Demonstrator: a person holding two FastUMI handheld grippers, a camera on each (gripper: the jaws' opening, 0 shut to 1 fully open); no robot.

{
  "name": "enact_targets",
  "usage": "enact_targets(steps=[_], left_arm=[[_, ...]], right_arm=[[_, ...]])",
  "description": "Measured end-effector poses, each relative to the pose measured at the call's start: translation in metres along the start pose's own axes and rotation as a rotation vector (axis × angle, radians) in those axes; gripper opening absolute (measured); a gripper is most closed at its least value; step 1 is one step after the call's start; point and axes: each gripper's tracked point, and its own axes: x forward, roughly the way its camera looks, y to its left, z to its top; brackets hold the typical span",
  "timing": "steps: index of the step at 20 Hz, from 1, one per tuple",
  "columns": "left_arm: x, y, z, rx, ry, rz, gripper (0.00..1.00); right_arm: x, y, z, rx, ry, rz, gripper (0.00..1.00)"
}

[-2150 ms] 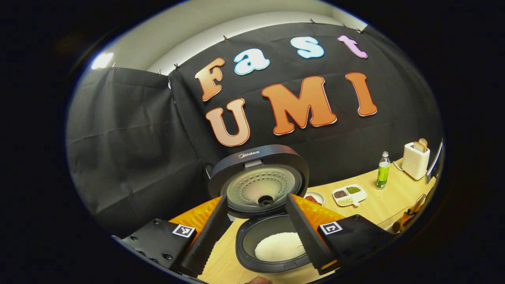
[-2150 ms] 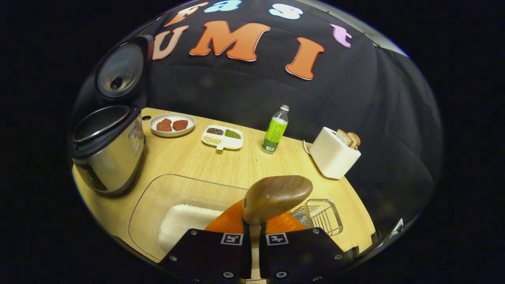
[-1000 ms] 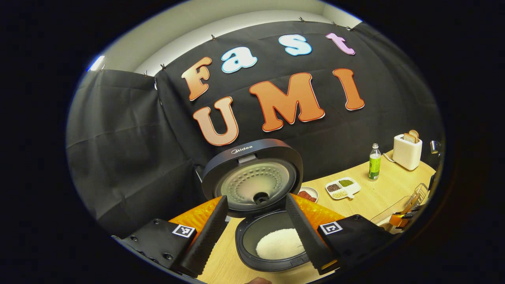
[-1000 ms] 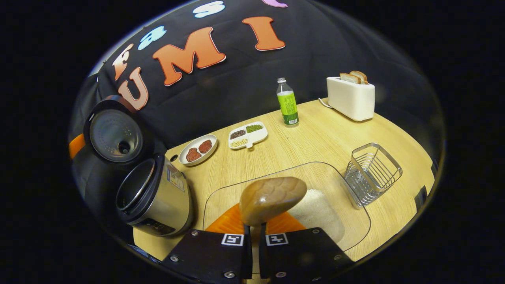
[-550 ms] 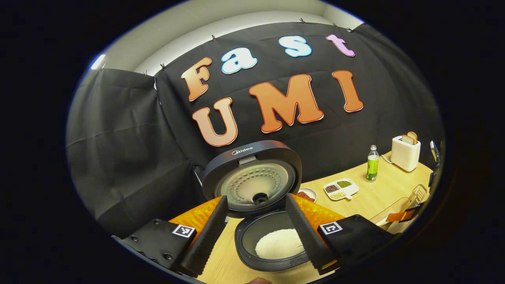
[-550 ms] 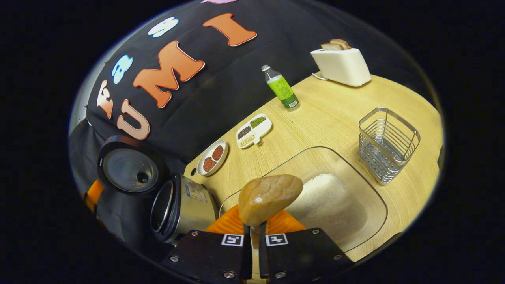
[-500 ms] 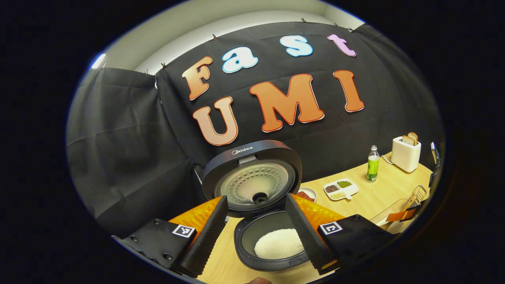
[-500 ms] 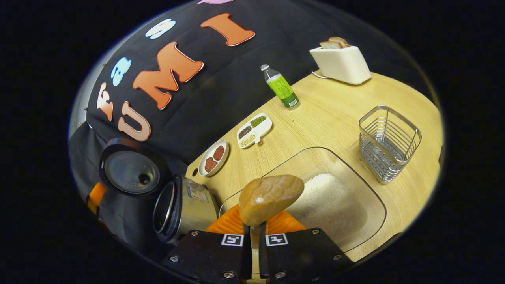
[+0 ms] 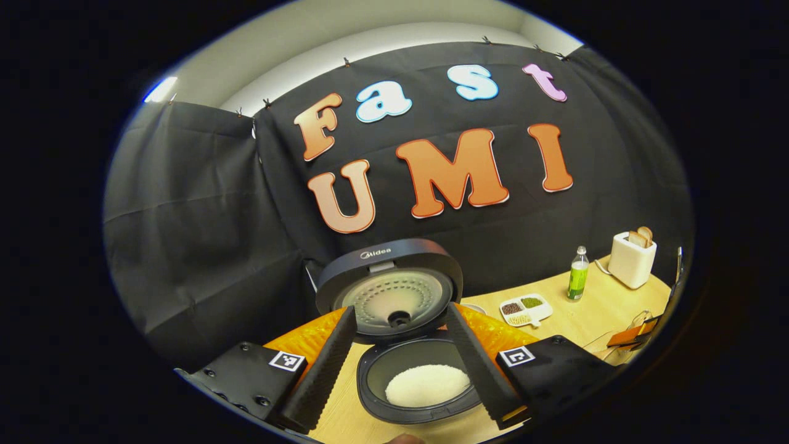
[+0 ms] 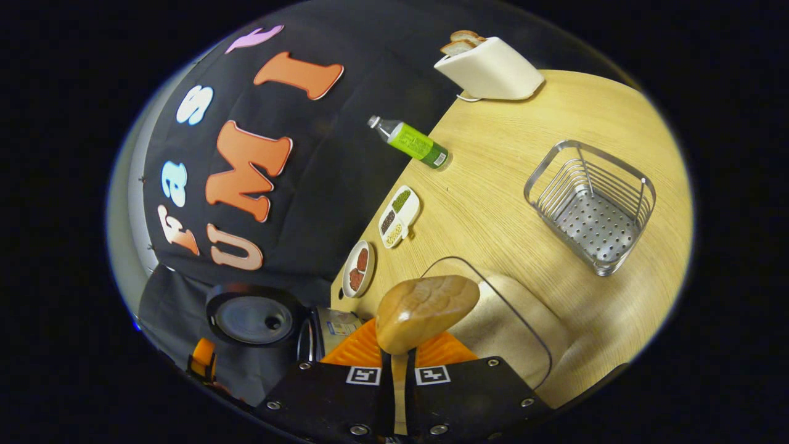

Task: Close the left gripper, press the button to open the rice cooker; take a wooden spoon from the chopstick holder with the right hand, scoop a spoonful of rice and pour it into the rice cooker, then put the wooden spoon back into the chopstick holder.

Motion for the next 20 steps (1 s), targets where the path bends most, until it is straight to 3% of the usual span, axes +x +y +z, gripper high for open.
enact_targets(steps=[5, 9, 12, 14, 20], left_arm=[[-0.007, -0.008, 0.003, -0.031, -0.014, 0.01, 1.0], [-0.016, -0.007, 0.006, -0.047, -0.026, 0.028, 1.0], [-0.021, 0.0, 0.008, -0.052, -0.04, 0.052, 0.93], [-0.025, 0.008, 0.007, -0.06, -0.043, 0.076, 1.0], [-0.043, 0.038, -0.001, -0.049, -0.057, 0.158, 1.0]], right_arm=[[-0.016, 0.02, 0.038, 0.171, -0.001, 0.095, 0.06], [-0.028, 0.063, 0.06, 0.279, -0.001, 0.218, 0.06], [-0.035, 0.101, 0.062, 0.3, 0.038, 0.296, 0.06], [-0.033, 0.128, 0.058, 0.321, 0.081, 0.345, 0.06], [-0.005, 0.194, 0.029, 0.289, 0.219, 0.414, 0.06]])
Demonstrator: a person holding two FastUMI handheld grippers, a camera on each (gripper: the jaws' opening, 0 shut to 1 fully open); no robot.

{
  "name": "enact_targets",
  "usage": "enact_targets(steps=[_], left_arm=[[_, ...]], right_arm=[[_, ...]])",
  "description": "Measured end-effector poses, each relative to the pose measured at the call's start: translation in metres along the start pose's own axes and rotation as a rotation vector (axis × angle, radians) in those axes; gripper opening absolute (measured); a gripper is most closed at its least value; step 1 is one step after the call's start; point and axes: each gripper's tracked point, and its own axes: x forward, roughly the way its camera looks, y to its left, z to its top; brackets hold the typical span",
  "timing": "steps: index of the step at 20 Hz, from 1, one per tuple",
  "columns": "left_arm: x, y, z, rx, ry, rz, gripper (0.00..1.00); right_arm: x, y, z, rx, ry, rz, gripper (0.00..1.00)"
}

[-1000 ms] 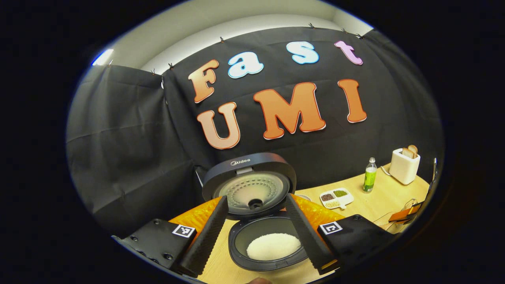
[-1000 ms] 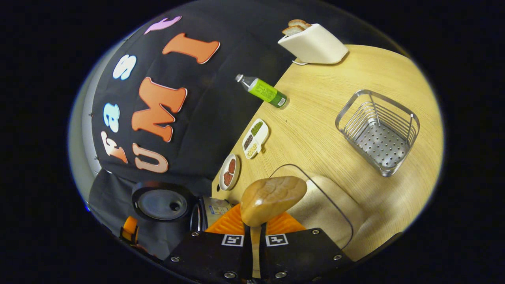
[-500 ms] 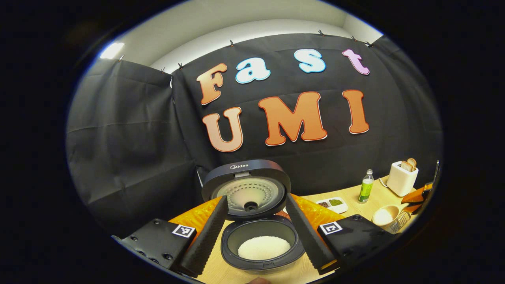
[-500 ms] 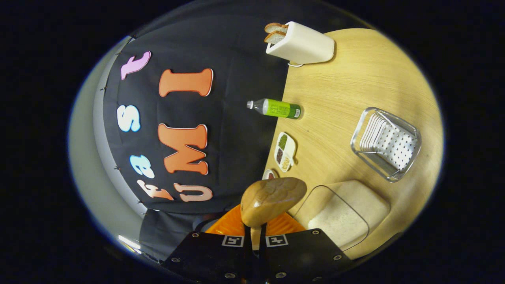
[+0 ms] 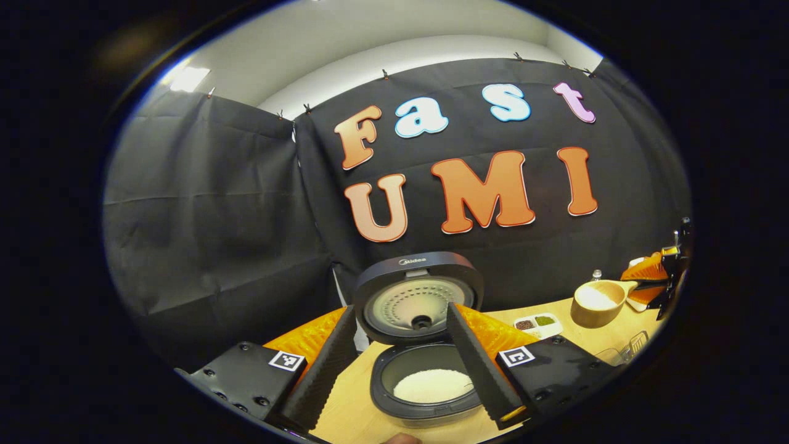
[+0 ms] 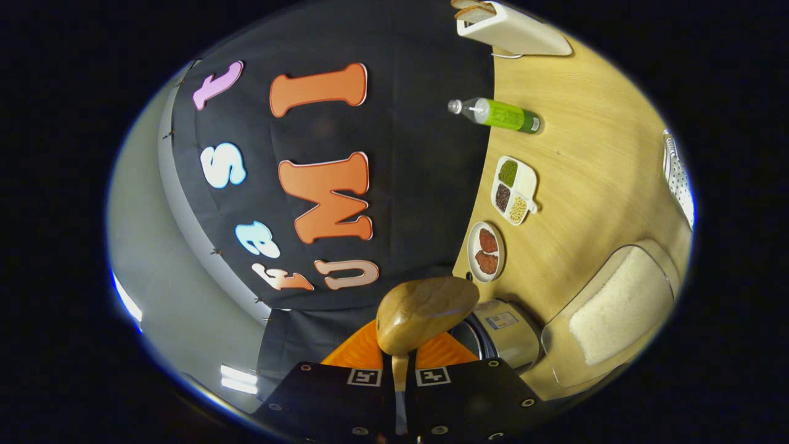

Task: Close the left gripper, press the button to open the rice cooker; take a wooden spoon from the chopstick holder with the right hand, scoop a spoonful of rice and pour it into the rice cooker, then put the wooden spoon back into the chopstick holder.

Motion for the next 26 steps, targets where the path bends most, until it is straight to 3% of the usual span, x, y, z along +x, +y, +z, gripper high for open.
enact_targets(steps=[13, 14, 15, 21, 22, 26], left_arm=[[-0.038, 0.063, -0.04, 0.011, 0.081, 0.142, 1.0], [-0.039, 0.066, -0.043, 0.016, 0.087, 0.15, 0.91], [-0.04, 0.068, -0.046, 0.016, 0.095, 0.156, 0.91], [-0.05, 0.091, -0.066, 0.0, 0.142, 0.207, 0.91], [-0.05, 0.096, -0.068, 0.001, 0.148, 0.214, 0.99], [-0.052, 0.106, -0.076, 0.007, 0.169, 0.225, 0.99]], right_arm=[[0.097, 0.017, -0.07, -0.092, 0.196, -0.033, 0.06], [0.103, 0.016, -0.075, -0.108, 0.204, -0.042, 0.06], [0.11, 0.012, -0.08, -0.131, 0.211, -0.056, 0.06], [0.145, -0.02, -0.106, -0.381, 0.223, -0.162, 0.06], [0.153, -0.025, -0.109, -0.433, 0.223, -0.183, 0.06], [0.171, -0.036, -0.122, -0.597, 0.23, -0.22, 0.06]])
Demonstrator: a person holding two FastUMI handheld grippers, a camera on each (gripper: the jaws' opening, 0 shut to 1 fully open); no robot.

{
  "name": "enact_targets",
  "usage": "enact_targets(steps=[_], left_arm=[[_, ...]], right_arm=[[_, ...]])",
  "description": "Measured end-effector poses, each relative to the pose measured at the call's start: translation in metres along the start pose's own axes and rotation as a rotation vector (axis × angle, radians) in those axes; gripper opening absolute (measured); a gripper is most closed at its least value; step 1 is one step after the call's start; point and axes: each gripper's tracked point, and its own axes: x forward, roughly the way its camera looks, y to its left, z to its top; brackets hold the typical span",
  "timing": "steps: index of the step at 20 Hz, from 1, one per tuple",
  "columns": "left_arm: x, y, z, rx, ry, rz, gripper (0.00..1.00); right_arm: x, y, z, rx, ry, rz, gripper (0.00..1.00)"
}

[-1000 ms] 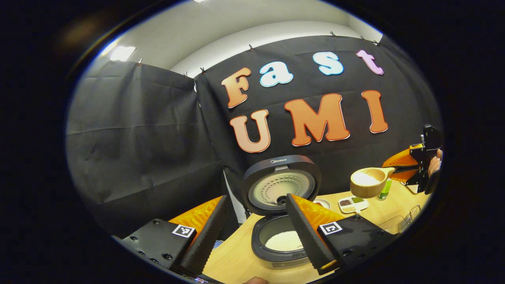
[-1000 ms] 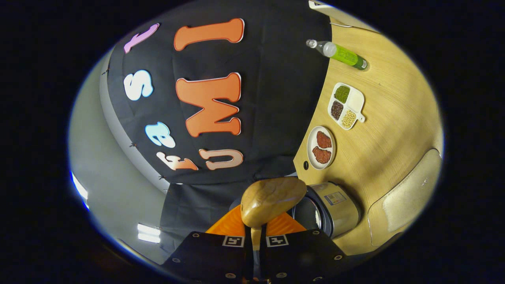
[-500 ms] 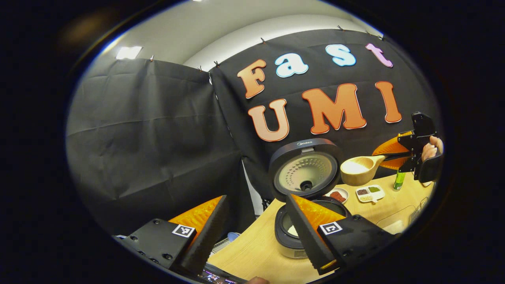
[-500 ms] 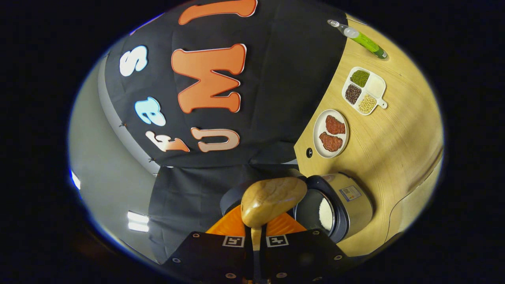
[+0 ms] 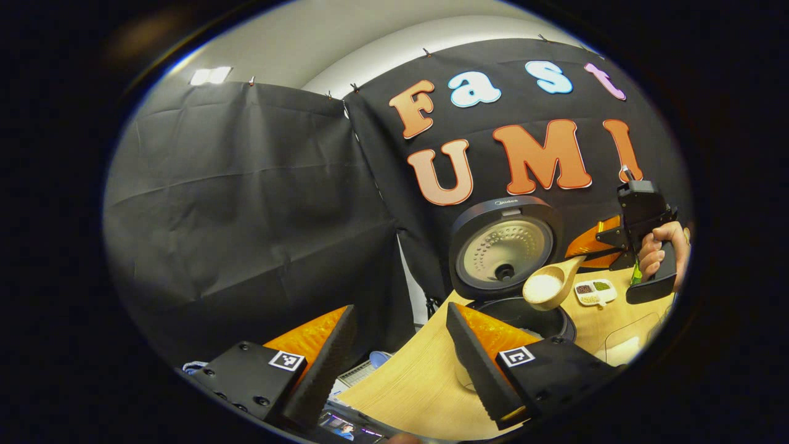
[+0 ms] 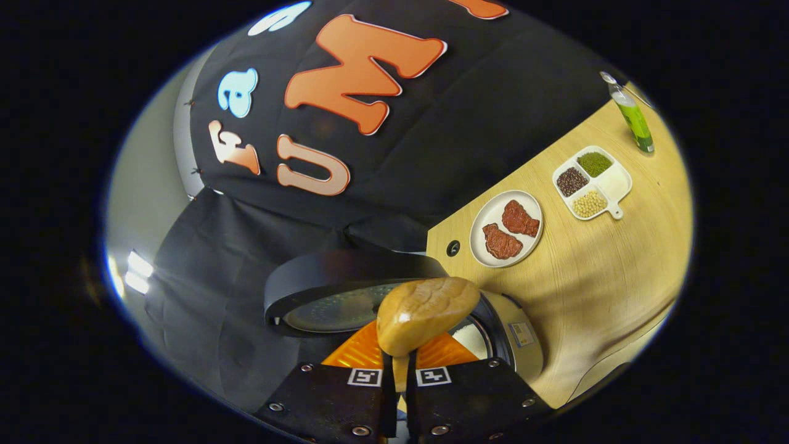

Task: Close the left gripper, press the button to open the rice cooker; take a wooden spoon from the chopstick holder with the right hand, scoop a spoonful of rice and pour it into the rice cooker, then put the wooden spoon back into the chopstick holder.

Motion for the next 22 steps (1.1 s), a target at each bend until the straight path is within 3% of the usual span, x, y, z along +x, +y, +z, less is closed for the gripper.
enact_targets(steps=[7, 22], left_arm=[[0.003, -0.01, -0.011, 0.001, 0.013, -0.043, 0.99], [0.01, -0.03, 0.0, 0.004, -0.044, -0.123, 1.0]], right_arm=[[0.021, 0.014, -0.011, -0.319, -0.012, -0.077, 0.06], [0.017, 0.035, -0.019, -0.588, -0.021, -0.069, 0.06]])
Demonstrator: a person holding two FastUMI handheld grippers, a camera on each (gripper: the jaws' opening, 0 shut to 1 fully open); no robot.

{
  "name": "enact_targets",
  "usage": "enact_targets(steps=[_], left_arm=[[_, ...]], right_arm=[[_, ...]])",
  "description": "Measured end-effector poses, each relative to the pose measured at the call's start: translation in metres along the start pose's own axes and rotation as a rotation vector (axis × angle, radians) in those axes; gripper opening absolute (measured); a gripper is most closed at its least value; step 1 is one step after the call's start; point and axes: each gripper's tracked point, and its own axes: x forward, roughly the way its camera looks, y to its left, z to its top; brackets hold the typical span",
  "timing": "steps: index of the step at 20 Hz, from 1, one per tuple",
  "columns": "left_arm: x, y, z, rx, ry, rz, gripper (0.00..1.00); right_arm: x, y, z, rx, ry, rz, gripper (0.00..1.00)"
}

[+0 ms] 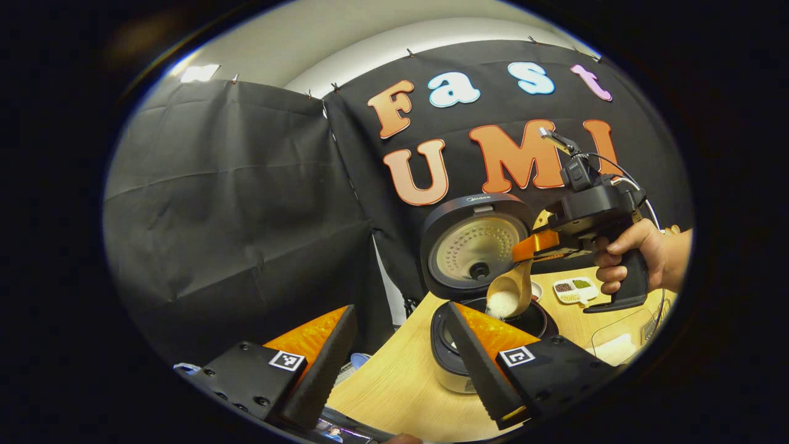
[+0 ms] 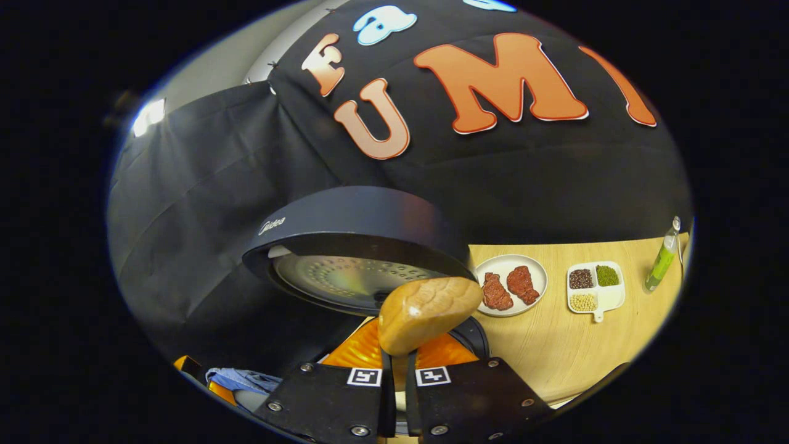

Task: Close the left gripper, press the button to open the rice cooker; take a wooden spoon from the chopstick holder with the right hand, scoop a spoonful of rice and pour it into the rice cooker, then put the wooden spoon back into the chopstick holder.

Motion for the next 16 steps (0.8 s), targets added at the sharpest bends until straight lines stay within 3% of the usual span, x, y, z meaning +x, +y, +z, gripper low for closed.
enact_targets(steps=[9, 10, 11, 16], left_arm=[[0.004, 0.002, -0.002, -0.005, 0.003, -0.012, 0.99], [0.004, 0.005, -0.003, -0.008, 0.005, -0.005, 0.95], [0.003, 0.007, -0.003, -0.009, 0.005, 0.0, 0.99], [0.004, 0.014, -0.015, -0.025, 0.037, 0.017, 1.0]], right_arm=[[0.003, -0.005, -0.005, -0.254, -0.007, 0.011, 0.06], [0.003, -0.005, -0.007, -0.288, -0.004, 0.009, 0.06], [0.002, -0.007, -0.007, -0.321, -0.008, 0.005, 0.06], [-0.001, -0.004, 0.0, -0.448, -0.045, 0.027, 0.06]])
